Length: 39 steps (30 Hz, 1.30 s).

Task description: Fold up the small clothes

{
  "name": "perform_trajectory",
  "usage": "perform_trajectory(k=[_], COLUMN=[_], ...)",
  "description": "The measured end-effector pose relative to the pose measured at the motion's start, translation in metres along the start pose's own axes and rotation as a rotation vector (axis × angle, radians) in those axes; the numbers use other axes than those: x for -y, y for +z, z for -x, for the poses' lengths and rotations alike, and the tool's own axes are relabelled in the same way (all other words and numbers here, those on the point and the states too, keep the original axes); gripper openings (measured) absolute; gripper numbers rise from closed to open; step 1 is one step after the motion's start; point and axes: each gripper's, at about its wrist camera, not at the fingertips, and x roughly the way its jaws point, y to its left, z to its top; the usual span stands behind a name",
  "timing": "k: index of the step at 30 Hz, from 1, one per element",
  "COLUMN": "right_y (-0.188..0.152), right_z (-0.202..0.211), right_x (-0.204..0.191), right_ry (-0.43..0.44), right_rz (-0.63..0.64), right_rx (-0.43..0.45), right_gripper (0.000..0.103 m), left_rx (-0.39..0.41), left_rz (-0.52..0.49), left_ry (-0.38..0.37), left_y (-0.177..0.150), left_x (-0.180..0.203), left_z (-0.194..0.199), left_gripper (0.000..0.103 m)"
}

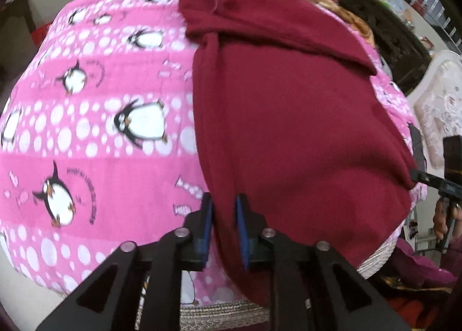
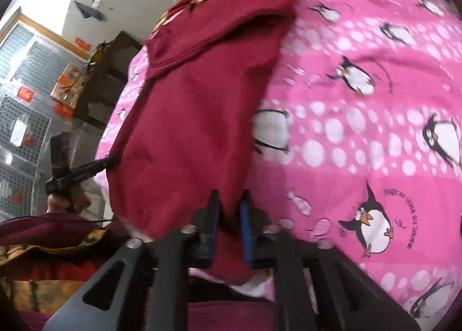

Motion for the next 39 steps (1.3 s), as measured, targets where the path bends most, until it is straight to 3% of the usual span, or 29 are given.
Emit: perform_trajectory(k=[2,5,15,17,20,23,26,28,29,31,33,35,39], right_y=[-0.002,-0.005,-0.001,-0.003,-0.006,-0.005,-0.003,-0.002,-0.002,-0.004,-0.009,-0.011,-0.010], right_z=[0.004,0.005,-0.018,-0.021,-0.017,-0.007,0.007,0.006,0.001,-0.019,-0.031,-0.028,-0.027], right_x=[0.002,0.003,-0.005,-0.010,-0.022,-0.031,-0.035,-0.029,-0.022,-0.007,0.001,-0.001,-0.007], right_ry=[0.009,0.006,0.009,0.016,0.034,0.094,0.289,0.342,0.300,0.132,0.135,0.170,0.178], right_rz=[-0.006,0.017,0.046,0.059,0.116,0.152,0.128,0.103,0.087,0.048,-0.003,-0.008,0.020], right_rx=[0.010,0.012,-0.027,-0.046,-0.059,-0.061,-0.031,-0.028,-0.036,-0.092,-0.132,-0.087,-0.061], right_gripper=[0.045,0.049,0.049,0.038,0.031,0.025,0.023,0.023,0.023,0.023,0.024,0.033,0.038], left_rx=[0.002,0.014,-0.002,-0.004,-0.006,-0.011,-0.014,-0.021,-0.029,-0.043,-0.052,-0.062,-0.099], left_rz=[-0.003,-0.004,-0.009,-0.012,-0.011,-0.010,-0.014,-0.003,0.008,0.029,0.055,0.078,0.078], left_ry=[0.001,0.022,0.041,0.041,0.036,0.035,0.029,0.018,0.010,-0.006,-0.025,-0.041,-0.083], left_y=[-0.003,-0.006,-0.007,-0.007,-0.008,-0.008,-0.010,-0.011,-0.012,-0.015,-0.019,-0.022,-0.028], left_x=[0.002,0.004,0.007,0.008,0.009,0.010,0.012,0.011,0.010,0.007,0.005,0.004,0.009], left_z=[0.002,0.006,0.001,0.000,-0.001,-0.002,-0.002,-0.002,-0.002,-0.002,-0.002,-0.003,-0.001], left_gripper=[0.034,0.046,0.046,0.046,0.046,0.046,0.046,0.047,0.049,0.051,0.054,0.058,0.058])
